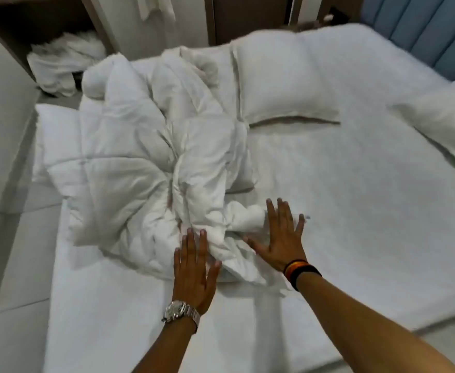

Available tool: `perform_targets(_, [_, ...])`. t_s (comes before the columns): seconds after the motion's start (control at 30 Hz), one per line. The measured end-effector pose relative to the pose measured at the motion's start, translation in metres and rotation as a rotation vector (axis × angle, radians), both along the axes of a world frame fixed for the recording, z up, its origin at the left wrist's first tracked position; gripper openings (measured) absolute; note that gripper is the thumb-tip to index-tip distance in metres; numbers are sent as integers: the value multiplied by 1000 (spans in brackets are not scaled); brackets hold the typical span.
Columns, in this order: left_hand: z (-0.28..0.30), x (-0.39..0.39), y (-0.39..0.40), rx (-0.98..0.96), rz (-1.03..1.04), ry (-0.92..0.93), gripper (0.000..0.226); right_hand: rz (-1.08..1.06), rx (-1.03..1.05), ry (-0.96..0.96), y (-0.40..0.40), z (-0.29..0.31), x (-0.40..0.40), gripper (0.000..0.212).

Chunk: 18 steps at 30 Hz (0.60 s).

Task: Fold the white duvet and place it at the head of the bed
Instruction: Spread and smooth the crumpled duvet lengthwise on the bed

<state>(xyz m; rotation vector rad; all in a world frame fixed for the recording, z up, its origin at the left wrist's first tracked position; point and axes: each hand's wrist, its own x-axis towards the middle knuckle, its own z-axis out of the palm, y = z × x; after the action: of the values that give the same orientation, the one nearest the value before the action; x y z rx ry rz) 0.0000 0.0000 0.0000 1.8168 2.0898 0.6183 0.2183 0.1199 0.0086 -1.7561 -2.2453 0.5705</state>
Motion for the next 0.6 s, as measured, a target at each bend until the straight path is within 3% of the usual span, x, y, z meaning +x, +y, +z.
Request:
perform_targets(0.13, [-19,12,25,3,43,-63,72,144,-38,50,28,-7,3,114])
perform_targets(0.27, [-9,16,50,34,32,-85,70,269,-46,183,-14,-14,12,121])
perform_targets(0.4, [5,20,70,23,-58,-11,63,220,52,141,-54,-37,13,135])
perform_targets(0.6, [-1,21,69,22,-64,26,69,68,217,189,-53,-65,6,91])
